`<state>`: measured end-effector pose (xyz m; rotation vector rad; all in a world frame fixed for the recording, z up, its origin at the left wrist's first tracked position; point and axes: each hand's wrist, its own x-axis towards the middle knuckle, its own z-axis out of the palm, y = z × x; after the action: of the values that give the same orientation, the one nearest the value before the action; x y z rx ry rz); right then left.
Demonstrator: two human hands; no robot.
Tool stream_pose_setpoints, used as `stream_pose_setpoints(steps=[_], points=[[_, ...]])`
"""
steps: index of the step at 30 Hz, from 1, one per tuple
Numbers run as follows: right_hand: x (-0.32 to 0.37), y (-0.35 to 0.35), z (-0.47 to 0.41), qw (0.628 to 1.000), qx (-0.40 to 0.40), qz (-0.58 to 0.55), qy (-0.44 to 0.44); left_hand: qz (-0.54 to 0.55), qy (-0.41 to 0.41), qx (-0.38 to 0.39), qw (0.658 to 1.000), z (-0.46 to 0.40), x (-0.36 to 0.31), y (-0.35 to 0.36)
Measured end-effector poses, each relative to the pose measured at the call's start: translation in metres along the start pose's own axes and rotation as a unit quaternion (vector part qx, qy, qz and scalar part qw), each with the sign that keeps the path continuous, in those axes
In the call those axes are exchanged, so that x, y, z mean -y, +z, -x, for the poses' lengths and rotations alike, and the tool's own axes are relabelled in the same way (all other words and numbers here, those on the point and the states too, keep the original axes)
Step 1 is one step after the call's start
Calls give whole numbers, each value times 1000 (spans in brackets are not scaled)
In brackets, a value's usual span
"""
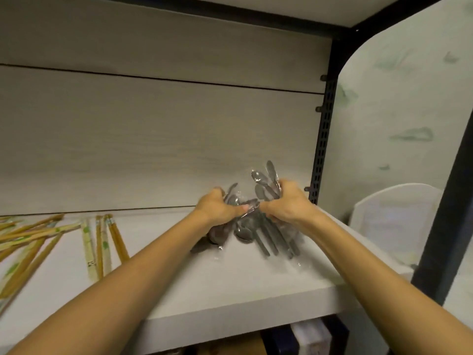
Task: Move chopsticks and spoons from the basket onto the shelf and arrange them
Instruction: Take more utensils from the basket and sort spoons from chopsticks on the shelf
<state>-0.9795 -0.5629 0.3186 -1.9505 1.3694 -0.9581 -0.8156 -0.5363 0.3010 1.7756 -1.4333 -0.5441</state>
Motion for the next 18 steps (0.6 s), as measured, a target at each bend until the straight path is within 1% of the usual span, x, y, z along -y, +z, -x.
stream_pose_setpoints(steps=[2, 4, 10, 13, 15, 18], points=[[-2, 2, -1, 999, 5, 41, -24, -9, 6, -10, 1000, -1, 3, 1], [-4, 4, -1, 997, 9, 59, -43, -45, 15, -18, 999, 1, 5, -1], [-5, 9, 2, 990, 20, 127, -56, -138, 47, -31, 989, 12, 13, -14], [3, 11, 7, 982, 3, 167, -90, -158, 52, -44, 985, 24, 23, -26], [10, 17, 13, 973, -14, 194, -124, -208, 62, -51, 975, 37, 32, -38], [26, 32, 31, 961, -18, 214, -177, -303, 79, -81, 946, 65, 50, -64]])
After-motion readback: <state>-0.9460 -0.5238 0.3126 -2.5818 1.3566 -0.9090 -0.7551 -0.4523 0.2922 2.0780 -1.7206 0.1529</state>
